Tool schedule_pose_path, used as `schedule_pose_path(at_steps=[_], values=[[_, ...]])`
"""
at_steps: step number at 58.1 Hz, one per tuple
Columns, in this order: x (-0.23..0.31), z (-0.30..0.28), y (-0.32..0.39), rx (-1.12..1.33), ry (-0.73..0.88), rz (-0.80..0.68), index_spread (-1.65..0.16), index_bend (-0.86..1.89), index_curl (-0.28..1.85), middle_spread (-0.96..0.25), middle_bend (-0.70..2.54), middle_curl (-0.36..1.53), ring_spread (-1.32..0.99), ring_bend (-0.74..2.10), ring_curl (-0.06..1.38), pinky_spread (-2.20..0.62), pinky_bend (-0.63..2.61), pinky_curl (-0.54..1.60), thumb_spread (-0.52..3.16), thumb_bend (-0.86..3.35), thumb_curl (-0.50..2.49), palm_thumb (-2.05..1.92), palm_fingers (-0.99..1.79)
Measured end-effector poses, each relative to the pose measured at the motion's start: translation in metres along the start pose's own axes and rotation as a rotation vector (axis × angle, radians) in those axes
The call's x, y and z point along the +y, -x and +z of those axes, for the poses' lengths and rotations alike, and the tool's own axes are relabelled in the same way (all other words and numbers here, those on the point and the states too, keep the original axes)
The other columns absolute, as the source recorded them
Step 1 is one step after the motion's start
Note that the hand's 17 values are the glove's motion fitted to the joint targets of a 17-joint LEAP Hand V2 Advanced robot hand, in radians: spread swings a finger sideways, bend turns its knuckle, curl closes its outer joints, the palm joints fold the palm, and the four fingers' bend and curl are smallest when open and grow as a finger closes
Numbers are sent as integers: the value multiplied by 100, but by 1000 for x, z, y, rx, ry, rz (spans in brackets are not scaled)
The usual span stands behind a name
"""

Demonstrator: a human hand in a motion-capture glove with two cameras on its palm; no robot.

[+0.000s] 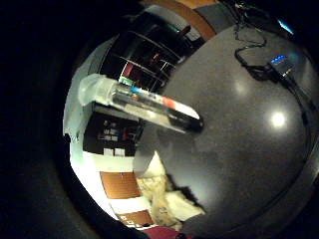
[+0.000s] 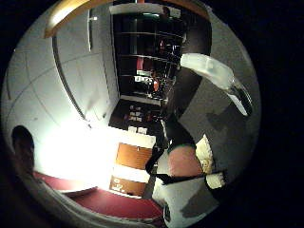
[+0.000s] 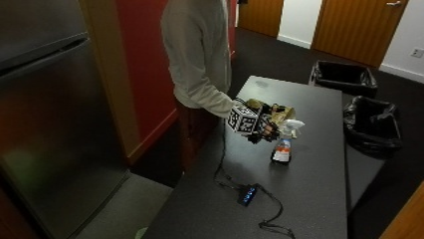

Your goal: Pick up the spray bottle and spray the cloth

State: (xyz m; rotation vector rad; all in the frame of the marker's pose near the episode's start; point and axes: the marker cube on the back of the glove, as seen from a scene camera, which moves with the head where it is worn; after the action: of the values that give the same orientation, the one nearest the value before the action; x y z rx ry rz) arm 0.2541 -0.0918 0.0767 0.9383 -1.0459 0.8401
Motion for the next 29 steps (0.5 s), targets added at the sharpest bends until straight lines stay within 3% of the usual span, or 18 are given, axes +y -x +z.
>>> schedule_pose_path(at_steps=[29], values=[[-38,57,-25,-85,15,86,-29,13,22,-5,31,37,-3,43,30,14,36,34,93,-3,44,74,29]])
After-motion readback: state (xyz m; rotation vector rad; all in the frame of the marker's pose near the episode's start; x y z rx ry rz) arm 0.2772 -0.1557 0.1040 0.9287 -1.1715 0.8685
